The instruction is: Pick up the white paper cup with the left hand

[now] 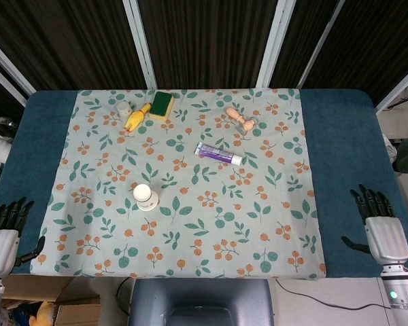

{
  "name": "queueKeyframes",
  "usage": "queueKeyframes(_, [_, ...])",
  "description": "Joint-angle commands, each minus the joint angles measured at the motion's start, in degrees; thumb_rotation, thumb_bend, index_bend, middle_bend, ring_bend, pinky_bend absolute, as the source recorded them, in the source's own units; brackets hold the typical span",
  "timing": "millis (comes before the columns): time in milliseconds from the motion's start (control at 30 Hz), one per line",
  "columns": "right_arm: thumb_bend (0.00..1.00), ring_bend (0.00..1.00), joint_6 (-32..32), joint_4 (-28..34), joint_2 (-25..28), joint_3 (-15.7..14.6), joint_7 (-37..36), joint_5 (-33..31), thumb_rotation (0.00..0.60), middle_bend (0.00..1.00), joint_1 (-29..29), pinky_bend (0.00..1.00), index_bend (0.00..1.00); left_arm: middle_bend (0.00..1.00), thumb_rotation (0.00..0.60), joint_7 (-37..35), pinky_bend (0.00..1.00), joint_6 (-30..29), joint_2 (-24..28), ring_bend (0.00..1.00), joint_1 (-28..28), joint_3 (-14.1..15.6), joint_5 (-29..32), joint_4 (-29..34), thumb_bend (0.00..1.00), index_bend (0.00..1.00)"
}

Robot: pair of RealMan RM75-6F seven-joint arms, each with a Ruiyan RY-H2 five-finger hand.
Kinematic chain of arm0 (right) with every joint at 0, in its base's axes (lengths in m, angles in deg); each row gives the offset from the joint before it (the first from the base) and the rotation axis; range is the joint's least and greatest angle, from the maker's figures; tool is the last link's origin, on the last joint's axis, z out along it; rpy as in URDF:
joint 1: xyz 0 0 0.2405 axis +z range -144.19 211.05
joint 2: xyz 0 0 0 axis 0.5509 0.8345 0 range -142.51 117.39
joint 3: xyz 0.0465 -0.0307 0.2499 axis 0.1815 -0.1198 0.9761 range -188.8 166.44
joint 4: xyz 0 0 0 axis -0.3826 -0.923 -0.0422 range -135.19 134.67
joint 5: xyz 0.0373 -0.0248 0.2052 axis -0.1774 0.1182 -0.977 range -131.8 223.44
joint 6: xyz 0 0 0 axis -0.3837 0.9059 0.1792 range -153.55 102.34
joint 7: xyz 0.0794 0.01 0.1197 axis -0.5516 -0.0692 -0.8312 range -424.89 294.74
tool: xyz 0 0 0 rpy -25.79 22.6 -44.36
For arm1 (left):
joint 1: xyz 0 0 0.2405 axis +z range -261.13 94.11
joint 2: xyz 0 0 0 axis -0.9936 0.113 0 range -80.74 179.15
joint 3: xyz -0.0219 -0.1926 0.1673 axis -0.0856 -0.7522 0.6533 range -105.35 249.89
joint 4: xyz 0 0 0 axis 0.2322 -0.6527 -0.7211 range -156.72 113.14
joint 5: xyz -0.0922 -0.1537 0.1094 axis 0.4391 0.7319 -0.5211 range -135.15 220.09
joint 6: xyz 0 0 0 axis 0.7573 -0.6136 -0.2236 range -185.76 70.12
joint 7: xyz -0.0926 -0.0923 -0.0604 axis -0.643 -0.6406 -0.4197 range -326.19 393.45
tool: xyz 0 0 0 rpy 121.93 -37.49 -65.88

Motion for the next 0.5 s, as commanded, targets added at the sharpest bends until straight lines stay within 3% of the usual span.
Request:
queueKeyframes(33, [0.22, 0.00, 0.0, 0.0, 0.1, 0.0, 0.0, 0.1, 0.600, 0.00, 0.0, 0.00, 0.00, 0.00, 0.414, -0.3, 0.00, 0.1, -0.4, 0.00, -0.1, 0.1, -0.2, -0.5, 0.39, 0.00])
queueKeyframes(400, [0.22, 0.00, -0.7, -0.9, 0.0, -0.2, -0.5, 0.0, 0.600, 0.00, 0.1, 0.00, 0.00, 0.00, 0.418, 0.8, 0.00, 0.1, -0.7, 0.00, -0.6, 0.1, -1.3, 0.1, 0.39, 0.00])
queueKeyframes(500, [0.22, 0.00, -0.7, -1.0, -0.2, 0.3, -0.7, -0.1, 0.600, 0.00, 0.4, 0.00, 0.00, 0.00, 0.434, 3.8, 0.00, 2.4, 0.6, 0.00, -4.3, -1.2, -3.8, 3.2, 0.39, 0.00])
